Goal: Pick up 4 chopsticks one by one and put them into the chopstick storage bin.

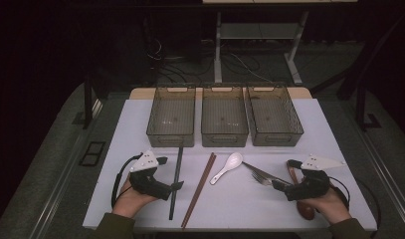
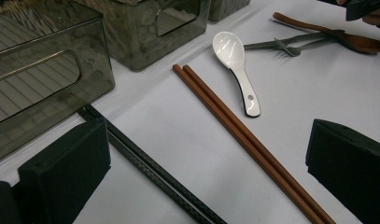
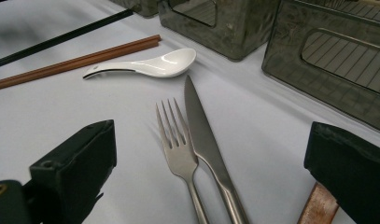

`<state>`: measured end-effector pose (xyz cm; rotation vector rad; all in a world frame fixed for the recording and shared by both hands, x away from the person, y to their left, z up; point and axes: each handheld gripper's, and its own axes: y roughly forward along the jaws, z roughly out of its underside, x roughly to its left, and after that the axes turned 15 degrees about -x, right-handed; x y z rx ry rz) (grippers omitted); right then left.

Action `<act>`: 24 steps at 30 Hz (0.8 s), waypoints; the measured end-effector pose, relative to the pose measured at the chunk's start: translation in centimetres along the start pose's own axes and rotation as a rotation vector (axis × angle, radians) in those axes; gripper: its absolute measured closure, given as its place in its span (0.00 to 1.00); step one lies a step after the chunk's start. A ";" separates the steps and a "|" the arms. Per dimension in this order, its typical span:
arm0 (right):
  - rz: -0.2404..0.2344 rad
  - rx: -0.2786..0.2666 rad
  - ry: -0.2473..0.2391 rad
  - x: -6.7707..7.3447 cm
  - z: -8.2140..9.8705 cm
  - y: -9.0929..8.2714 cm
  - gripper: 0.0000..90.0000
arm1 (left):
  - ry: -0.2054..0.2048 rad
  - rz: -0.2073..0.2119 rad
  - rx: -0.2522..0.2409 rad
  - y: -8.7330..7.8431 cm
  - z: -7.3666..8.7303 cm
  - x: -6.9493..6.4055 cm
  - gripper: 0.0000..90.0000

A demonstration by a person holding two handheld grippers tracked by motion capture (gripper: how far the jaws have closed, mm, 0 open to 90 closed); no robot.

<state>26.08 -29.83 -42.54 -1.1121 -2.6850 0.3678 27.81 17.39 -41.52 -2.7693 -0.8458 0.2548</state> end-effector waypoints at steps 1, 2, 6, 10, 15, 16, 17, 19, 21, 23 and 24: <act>0.002 -0.001 0.001 0.0 0.0 0.0 0.03 | -0.003 -0.003 0.002 0.0 0.0 0.0 0.00; 0.002 0.000 0.003 0.0 0.0 -0.1 0.03 | -0.002 -0.009 0.004 0.1 0.0 0.1 0.00; 0.006 -0.006 0.007 -0.2 0.0 -0.1 0.03 | -0.001 -0.020 0.014 0.2 -0.1 0.3 0.00; 0.007 -0.012 0.014 -0.3 0.0 -0.2 0.03 | -0.012 -0.034 0.010 0.4 -0.1 0.6 0.00; 0.005 -0.020 0.012 -0.1 -0.1 -0.5 0.03 | -0.001 -0.039 0.015 0.5 -0.2 0.6 0.00; 0.008 -0.028 0.013 -0.1 -0.2 -0.6 0.03 | 0.000 -0.041 0.016 0.5 -0.2 0.6 0.00; 0.010 -0.031 0.015 -0.1 -0.2 -0.6 0.03 | 0.002 -0.042 0.018 0.6 -0.2 0.6 0.00; 0.011 -0.027 0.011 -0.1 -0.2 -0.5 0.03 | 0.006 -0.044 0.021 0.8 -0.3 0.7 0.00; 0.011 -0.025 0.014 -0.1 -0.2 -0.5 0.03 | 0.009 -0.047 0.030 1.0 -0.4 0.8 0.00; 0.011 -0.023 0.012 -0.1 -0.2 -0.5 0.03 | 0.017 -0.051 0.029 1.3 -0.5 1.0 0.00; 0.011 -0.025 0.013 -0.1 -0.2 -0.5 0.03 | 0.016 -0.054 0.035 1.4 -0.5 1.1 0.00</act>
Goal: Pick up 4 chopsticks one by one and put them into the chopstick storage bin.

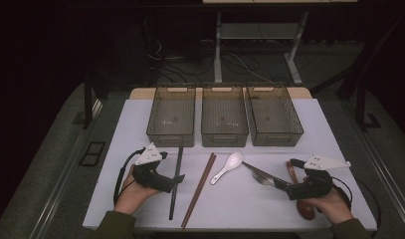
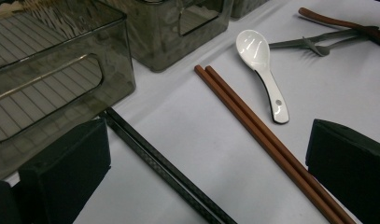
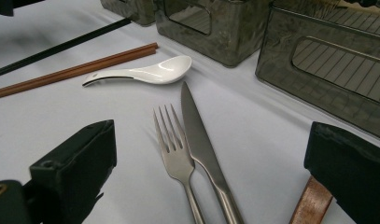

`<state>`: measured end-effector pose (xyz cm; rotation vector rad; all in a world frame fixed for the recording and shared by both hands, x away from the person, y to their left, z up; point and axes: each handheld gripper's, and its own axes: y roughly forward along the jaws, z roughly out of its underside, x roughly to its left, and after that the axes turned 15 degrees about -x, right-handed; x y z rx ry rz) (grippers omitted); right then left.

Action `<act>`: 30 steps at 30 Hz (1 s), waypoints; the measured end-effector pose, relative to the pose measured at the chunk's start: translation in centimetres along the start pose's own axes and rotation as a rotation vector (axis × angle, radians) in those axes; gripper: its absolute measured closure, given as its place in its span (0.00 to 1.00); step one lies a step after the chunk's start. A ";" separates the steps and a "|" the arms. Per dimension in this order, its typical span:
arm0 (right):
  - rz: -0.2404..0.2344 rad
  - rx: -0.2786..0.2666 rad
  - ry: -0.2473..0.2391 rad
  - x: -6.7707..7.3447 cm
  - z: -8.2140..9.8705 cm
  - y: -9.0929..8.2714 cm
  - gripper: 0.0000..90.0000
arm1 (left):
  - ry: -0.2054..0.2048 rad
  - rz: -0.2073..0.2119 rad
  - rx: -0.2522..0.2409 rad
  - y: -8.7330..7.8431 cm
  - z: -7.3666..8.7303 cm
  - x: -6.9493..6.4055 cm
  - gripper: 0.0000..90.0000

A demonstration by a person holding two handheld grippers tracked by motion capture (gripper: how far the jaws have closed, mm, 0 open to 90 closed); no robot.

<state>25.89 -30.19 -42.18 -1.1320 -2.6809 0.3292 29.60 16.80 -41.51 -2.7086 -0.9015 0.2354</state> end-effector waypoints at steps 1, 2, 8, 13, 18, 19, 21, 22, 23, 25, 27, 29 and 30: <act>0.001 -0.001 0.003 0.0 0.0 0.0 0.03 | -0.003 -0.004 -0.004 0.2 0.0 0.1 0.00; 0.002 0.000 0.002 0.0 0.0 0.0 0.03 | 0.000 -0.007 -0.004 0.3 0.0 0.1 0.00; 0.005 0.000 0.005 0.0 0.0 -0.1 0.03 | 0.007 -0.022 0.008 1.1 -0.1 0.7 0.00; 0.004 0.002 0.006 0.0 0.0 0.0 0.03 | 0.001 -0.025 0.015 1.7 0.0 1.0 0.00; 0.008 0.000 0.010 -0.1 0.1 0.0 0.03 | 0.012 -0.033 0.014 2.3 -0.3 1.2 0.02; 0.008 0.000 0.011 -0.1 0.1 0.0 0.03 | 0.014 -0.037 0.009 2.4 -0.3 1.2 0.02; 0.008 -0.001 0.012 0.0 0.1 0.0 0.03 | 0.023 -0.051 0.017 2.7 -0.4 1.3 0.05; 0.008 -0.001 0.012 -0.1 0.1 0.0 0.03 | 0.023 -0.062 0.019 2.8 -0.4 1.4 0.07; 0.009 -0.001 0.012 -0.1 0.1 0.0 0.03 | 0.021 -0.074 0.025 2.9 -0.4 1.5 0.09; 0.010 -0.002 0.012 -0.1 0.1 0.0 0.03 | 0.015 -0.110 0.026 3.1 -0.6 1.6 0.17; 0.007 -0.005 0.012 -0.1 0.1 -0.1 0.03 | 0.004 -0.123 0.019 3.3 -0.6 1.8 0.20; 0.007 -0.006 0.011 -0.1 0.1 -0.1 0.03 | -0.005 -0.127 0.020 3.5 -0.7 2.1 0.21; 0.006 -0.006 0.011 -0.1 0.1 -0.1 0.03 | -0.013 -0.131 0.014 3.7 -0.6 2.1 0.23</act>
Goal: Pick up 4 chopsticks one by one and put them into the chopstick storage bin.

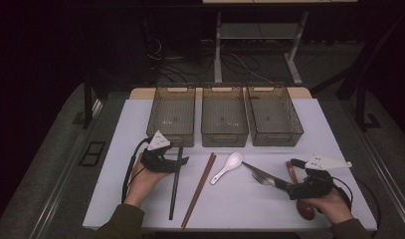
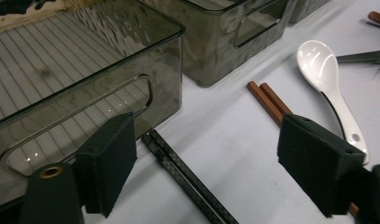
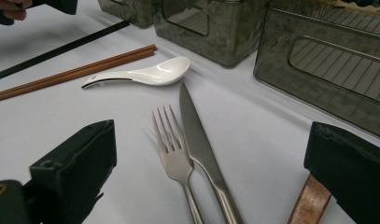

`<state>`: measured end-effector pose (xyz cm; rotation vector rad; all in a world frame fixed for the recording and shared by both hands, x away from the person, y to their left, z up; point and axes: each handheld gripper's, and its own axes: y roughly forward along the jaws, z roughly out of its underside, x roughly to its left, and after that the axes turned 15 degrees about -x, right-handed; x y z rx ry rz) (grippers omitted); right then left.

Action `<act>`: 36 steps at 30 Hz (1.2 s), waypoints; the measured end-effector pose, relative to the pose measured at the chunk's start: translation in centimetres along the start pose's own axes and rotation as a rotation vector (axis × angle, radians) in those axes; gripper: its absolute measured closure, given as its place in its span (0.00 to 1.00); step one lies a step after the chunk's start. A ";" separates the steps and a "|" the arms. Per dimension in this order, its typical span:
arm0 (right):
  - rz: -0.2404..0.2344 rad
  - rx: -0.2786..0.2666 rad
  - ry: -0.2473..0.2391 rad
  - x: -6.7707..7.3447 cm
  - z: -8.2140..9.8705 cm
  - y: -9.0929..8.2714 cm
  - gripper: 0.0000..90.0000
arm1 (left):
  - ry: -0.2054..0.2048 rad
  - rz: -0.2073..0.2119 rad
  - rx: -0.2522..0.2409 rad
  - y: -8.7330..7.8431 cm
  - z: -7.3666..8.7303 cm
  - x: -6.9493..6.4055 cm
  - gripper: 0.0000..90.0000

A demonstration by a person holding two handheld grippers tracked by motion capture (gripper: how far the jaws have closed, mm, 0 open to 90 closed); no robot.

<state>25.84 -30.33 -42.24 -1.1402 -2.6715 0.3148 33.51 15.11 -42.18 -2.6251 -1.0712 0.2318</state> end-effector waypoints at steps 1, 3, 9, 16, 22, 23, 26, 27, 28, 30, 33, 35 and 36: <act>0.000 0.000 0.000 0.0 0.0 0.0 0.03 | 0.005 0.000 0.009 0.1 0.0 0.1 0.24; -0.001 -0.001 0.000 0.0 0.0 0.0 0.03 | 0.004 -0.002 0.013 0.4 0.0 0.1 0.27; 0.004 -0.002 0.005 0.0 0.0 0.0 0.03 | 0.018 -0.027 0.037 0.9 0.0 0.3 0.38; 0.007 -0.005 0.007 -0.1 0.0 -0.1 0.03 | -0.002 -0.056 0.077 1.7 0.3 0.5 0.53; 0.013 -0.008 0.003 0.0 0.0 -0.1 0.03 | -0.057 -0.077 0.109 2.3 0.5 0.9 0.66; 0.013 -0.007 0.000 0.0 0.0 -0.1 0.03 | -0.069 -0.089 0.119 2.6 0.6 1.0 0.68; 0.014 -0.005 0.000 0.0 0.0 -0.1 0.03 | -0.066 -0.097 0.136 2.9 0.7 1.0 0.70; 0.015 -0.006 0.000 0.0 0.0 -0.1 0.03 | -0.063 -0.101 0.140 3.1 0.7 1.0 0.71; 0.015 -0.006 -0.001 0.0 0.0 -0.1 0.03 | -0.068 -0.101 0.141 3.1 0.7 1.0 0.72; 0.015 -0.007 -0.001 0.0 0.0 -0.1 0.03 | -0.072 -0.116 0.150 3.3 0.7 1.1 0.73; 0.015 -0.007 -0.001 -0.1 0.0 -0.1 0.03 | -0.081 -0.126 0.157 3.5 0.8 1.1 0.74; 0.015 -0.007 -0.001 -0.1 0.0 -0.1 0.03 | -0.073 -0.130 0.176 3.5 0.9 1.2 0.75; 0.015 -0.007 -0.001 0.0 0.0 -0.1 0.03 | -0.076 -0.133 0.175 3.5 1.0 1.2 0.75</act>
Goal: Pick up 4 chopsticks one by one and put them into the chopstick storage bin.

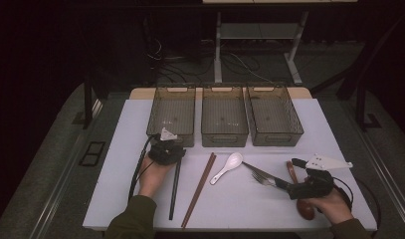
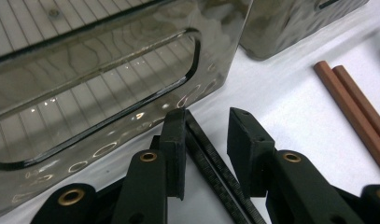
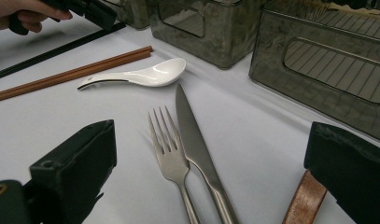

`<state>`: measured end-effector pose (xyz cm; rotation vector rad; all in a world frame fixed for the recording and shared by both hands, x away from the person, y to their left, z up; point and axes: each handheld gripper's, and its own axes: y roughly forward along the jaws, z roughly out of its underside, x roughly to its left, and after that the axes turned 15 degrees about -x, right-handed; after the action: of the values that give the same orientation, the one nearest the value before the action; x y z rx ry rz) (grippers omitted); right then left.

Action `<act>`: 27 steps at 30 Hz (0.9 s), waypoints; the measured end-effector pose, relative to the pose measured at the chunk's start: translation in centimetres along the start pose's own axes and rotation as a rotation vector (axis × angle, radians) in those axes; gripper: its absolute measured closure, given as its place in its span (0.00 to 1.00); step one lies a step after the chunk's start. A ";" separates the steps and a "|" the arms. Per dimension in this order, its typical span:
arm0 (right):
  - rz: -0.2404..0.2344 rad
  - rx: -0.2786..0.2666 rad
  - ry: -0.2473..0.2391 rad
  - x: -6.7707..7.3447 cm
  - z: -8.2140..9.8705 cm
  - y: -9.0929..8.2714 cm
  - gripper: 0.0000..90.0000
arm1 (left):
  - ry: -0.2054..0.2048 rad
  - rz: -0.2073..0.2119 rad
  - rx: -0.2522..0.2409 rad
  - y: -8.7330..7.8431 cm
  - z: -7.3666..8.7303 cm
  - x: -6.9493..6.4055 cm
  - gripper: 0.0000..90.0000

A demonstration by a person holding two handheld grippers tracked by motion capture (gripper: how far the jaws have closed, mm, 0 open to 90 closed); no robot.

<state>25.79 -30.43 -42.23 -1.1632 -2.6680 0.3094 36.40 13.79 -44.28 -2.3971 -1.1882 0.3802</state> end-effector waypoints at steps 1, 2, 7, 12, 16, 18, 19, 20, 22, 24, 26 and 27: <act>0.000 0.000 0.000 0.0 0.0 0.0 0.03 | 0.006 -0.005 0.007 0.0 0.0 0.1 0.75; 0.002 0.001 -0.002 0.0 0.0 0.0 0.03 | 0.006 -0.006 0.008 0.0 0.0 0.1 0.75; 0.002 0.003 -0.003 0.0 0.0 0.0 0.03 | 0.010 -0.003 0.021 0.2 0.1 0.1 0.75; 0.006 -0.002 -0.002 0.0 0.0 0.0 0.03 | 0.009 -0.003 0.023 0.3 0.2 0.1 0.77; 0.006 -0.003 -0.001 0.0 0.0 0.0 0.03 | 0.005 -0.002 0.023 0.3 0.2 0.1 0.77; 0.005 -0.002 -0.001 0.1 0.0 0.0 0.03 | 0.006 -0.003 0.024 0.3 0.2 0.1 0.77; 0.005 -0.002 -0.001 0.1 0.0 0.0 0.03 | 0.006 -0.004 0.025 0.3 0.2 0.1 0.77; 0.005 -0.003 0.000 0.0 0.0 0.0 0.03 | 0.007 -0.002 0.025 0.3 0.2 0.1 0.77; 0.005 -0.002 -0.001 0.0 0.0 0.0 0.03 | 0.007 0.000 0.024 0.4 0.2 0.0 0.77; 0.005 0.001 -0.002 0.0 0.0 0.0 0.03 | 0.002 0.009 0.018 0.5 0.2 -0.1 0.77; 0.005 0.001 -0.002 0.0 0.0 0.0 0.03 | 0.005 0.014 0.019 0.5 0.2 -0.2 0.77; 0.004 0.001 -0.002 0.0 0.0 0.0 0.03 | 0.003 0.019 0.017 0.5 0.2 -0.3 0.77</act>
<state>25.81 -30.39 -42.25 -1.1684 -2.6676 0.3125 36.52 13.35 -44.71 -2.3951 -1.1564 0.3913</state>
